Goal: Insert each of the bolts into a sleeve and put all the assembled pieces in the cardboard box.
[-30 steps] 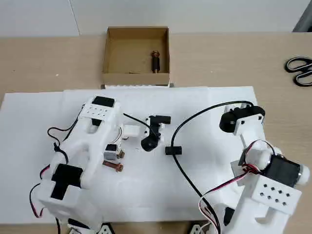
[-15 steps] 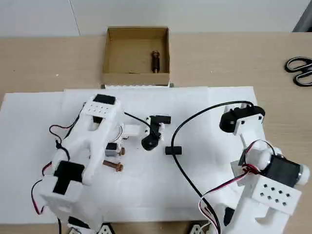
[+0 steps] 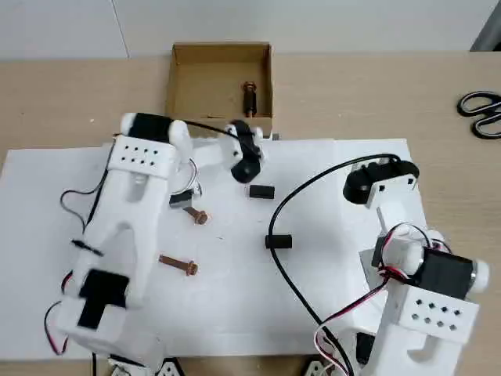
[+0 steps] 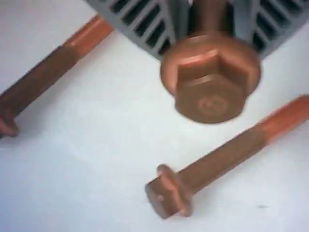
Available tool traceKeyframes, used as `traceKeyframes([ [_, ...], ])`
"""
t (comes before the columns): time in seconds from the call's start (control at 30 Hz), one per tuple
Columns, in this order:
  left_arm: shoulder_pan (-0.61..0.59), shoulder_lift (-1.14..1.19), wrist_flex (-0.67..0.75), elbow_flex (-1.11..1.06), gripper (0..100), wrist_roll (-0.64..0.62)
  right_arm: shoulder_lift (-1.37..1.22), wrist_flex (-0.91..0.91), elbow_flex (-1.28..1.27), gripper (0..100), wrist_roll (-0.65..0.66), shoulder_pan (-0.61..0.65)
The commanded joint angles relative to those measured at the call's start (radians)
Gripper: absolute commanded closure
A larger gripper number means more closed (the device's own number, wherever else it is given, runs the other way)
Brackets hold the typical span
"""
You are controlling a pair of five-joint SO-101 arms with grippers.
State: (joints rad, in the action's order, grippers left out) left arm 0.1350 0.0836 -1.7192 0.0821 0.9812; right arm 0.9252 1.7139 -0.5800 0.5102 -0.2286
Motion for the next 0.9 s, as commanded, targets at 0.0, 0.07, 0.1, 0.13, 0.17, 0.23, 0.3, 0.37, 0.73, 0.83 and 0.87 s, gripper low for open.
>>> traceKeyframes([
  [0.0, 0.002, -0.126, -0.018, 0.041, 100, -0.115, 0.016, 0.01, 0.081, 98.4, -0.055, 0.015],
  [0.07, 0.006, -0.184, -0.032, 0.041, 99, -0.198, 0.016, 0.012, 0.117, 98.4, -0.083, 0.015],
  [0.1, 0.008, -0.218, -0.032, 0.041, 99, -0.255, 0.016, 0.012, 0.13, 98.4, -0.097, 0.015],
  [0.13, 0.008, -0.252, -0.032, 0.041, 99, -0.319, 0.016, 0.012, 0.143, 98.4, -0.114, 0.015],
  [0.17, 0.009, -0.282, -0.032, 0.042, 99, -0.384, 0.016, 0.012, 0.152, 98.4, -0.133, 0.016],
  [0.23, 0.02, -0.345, -0.032, 0.044, 99, -0.471, 0.016, 0.012, 0.164, 98.4, -0.173, 0.044],
  [0.3, 0.026, -0.402, -0.032, 0.042, 99, -0.511, 0.024, 0.012, 0.178, 98.4, -0.219, 0.079],
  [0.37, 0.029, -0.442, -0.029, 0.041, 99, -0.532, 0.062, 0.01, 0.19, 98.5, -0.276, 0.128],
  [0.73, 0.023, -0.658, 0.118, 0.016, 99, -0.956, 0.341, -0.179, 0.026, 99.6, -0.562, 0.522],
  [0.83, 0.021, -0.703, 0.173, -0.058, 99, -1.094, 0.407, -0.216, -0.071, 99.6, -0.562, 0.549],
  [0.87, 0.023, -0.721, 0.184, -0.088, 99, -1.158, 0.424, -0.223, -0.097, 99.6, -0.562, 0.558],
])
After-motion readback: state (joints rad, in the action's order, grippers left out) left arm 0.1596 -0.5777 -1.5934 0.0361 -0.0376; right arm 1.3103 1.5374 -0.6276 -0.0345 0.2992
